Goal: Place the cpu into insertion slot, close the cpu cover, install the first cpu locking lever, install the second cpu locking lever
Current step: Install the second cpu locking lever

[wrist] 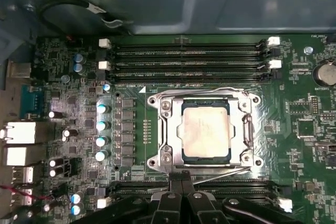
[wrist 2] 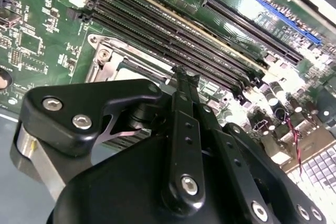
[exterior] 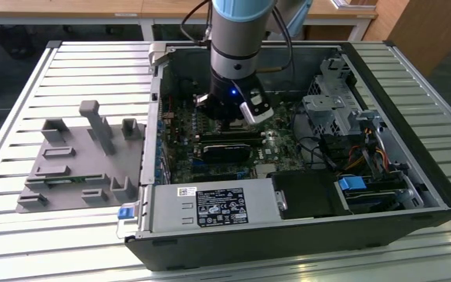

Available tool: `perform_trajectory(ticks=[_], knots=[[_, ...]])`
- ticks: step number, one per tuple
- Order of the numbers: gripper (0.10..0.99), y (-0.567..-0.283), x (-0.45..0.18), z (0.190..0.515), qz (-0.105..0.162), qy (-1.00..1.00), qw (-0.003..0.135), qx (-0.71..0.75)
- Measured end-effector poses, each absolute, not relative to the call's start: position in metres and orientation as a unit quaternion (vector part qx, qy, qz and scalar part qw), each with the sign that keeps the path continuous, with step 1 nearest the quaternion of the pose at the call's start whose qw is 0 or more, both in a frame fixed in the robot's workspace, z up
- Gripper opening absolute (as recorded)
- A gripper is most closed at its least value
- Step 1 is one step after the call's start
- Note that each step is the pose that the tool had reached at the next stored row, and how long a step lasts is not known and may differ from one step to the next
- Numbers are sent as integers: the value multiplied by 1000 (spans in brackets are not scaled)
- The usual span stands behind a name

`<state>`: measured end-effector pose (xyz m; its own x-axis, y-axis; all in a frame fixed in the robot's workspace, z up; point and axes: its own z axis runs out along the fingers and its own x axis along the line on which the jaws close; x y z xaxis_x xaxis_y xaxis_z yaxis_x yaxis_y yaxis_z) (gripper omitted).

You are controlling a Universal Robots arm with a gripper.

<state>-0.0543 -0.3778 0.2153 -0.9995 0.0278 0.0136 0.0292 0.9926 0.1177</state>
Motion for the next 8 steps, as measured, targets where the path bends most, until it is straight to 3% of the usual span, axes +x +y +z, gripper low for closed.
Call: perform_trajectory(ticks=[8], knots=[[118, -386, -59, 213, -78, -997, 6, -14]])
